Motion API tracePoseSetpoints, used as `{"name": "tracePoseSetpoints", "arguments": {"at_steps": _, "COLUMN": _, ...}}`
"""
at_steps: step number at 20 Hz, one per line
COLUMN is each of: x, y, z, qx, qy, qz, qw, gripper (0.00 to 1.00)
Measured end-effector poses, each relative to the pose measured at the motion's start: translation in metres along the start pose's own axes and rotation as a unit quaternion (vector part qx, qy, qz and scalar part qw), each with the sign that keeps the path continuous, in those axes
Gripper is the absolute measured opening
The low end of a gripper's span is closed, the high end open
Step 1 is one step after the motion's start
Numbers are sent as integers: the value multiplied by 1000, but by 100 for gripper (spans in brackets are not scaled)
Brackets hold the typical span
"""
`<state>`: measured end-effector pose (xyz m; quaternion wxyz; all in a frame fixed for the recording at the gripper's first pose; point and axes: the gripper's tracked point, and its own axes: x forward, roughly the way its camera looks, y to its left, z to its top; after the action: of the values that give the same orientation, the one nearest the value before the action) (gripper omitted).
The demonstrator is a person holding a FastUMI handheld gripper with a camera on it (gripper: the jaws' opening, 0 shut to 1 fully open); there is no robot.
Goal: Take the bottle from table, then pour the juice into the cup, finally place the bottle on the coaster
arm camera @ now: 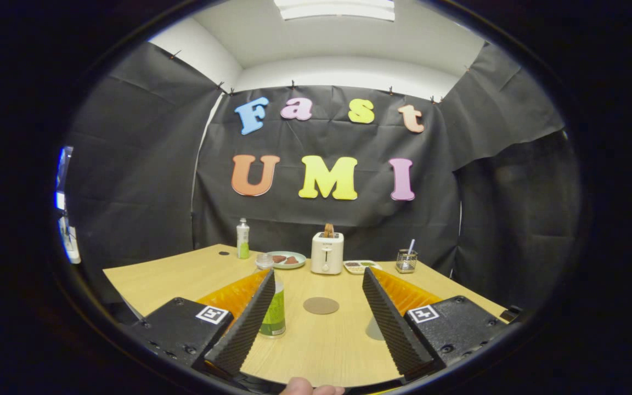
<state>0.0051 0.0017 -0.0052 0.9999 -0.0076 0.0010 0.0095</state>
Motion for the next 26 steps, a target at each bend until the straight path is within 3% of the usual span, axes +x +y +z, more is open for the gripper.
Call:
{"name": "tracePoseSetpoints", "arguments": {"at_steps": 12, "x": 27, "y": 39, "z": -42, "qx": 6, "qy": 38, "qz": 25, "qw": 999, "gripper": 100}}
{"name": "tracePoseSetpoints", "arguments": {"at_steps": 26, "x": 100, "y": 89, "z": -118, "qx": -12, "qy": 121, "qz": 35, "qw": 992, "gripper": 100}}
